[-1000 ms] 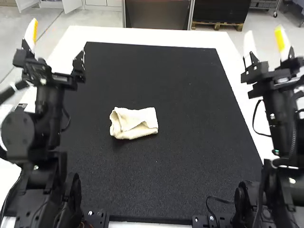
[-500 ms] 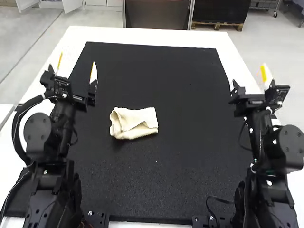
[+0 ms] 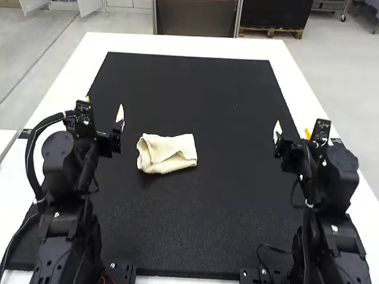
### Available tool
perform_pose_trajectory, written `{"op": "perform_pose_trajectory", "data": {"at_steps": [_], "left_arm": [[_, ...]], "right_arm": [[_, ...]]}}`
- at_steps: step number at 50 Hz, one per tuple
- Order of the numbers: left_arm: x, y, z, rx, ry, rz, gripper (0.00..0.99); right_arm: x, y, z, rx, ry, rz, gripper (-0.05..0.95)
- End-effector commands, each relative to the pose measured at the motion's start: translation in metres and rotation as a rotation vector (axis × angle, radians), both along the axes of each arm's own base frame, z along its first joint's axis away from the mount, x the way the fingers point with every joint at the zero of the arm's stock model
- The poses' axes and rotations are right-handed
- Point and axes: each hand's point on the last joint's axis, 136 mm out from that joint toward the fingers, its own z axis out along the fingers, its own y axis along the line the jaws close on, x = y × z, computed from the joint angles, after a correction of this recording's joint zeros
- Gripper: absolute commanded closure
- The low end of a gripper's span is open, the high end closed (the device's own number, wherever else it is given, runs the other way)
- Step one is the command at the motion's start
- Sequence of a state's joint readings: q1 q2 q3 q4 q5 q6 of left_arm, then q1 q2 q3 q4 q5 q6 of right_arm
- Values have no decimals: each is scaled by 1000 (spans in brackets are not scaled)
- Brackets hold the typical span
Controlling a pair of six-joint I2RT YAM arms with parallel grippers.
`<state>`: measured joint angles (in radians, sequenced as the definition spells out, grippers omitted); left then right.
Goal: Fold the towel.
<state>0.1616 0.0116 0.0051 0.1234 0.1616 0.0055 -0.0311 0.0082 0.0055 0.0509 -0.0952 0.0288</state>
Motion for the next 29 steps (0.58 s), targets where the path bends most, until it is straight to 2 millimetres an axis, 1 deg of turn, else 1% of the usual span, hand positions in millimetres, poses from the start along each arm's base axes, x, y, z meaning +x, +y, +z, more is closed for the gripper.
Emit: {"op": "perform_pose_trajectory", "data": {"at_steps": [1,4,11,12,13,14,26,29], "left_arm": [[0,6,-9,-42,32,22,44],[0,6,-15,-43,56,22,34],[0,6,-18,-44,68,22,36],[1,6,-21,-43,80,21,36],[1,7,-29,-47,112,26,36],[1,7,-31,-44,121,29,36],[1,10,-31,-54,119,40,34],[0,15,-31,-72,116,68,34]], "right_arm": [[0,-6,-8,-12,26,-30,-21],[0,-6,-8,-12,29,-30,-21],[0,-6,-10,-11,34,-30,-21],[0,-6,-10,-11,35,-30,-21],[0,-6,-10,-11,37,-30,-21],[-1,-6,-12,-11,43,-30,-21],[-1,-7,-14,-13,51,-31,-21],[-1,-6,-14,-11,51,-30,-21]]}}
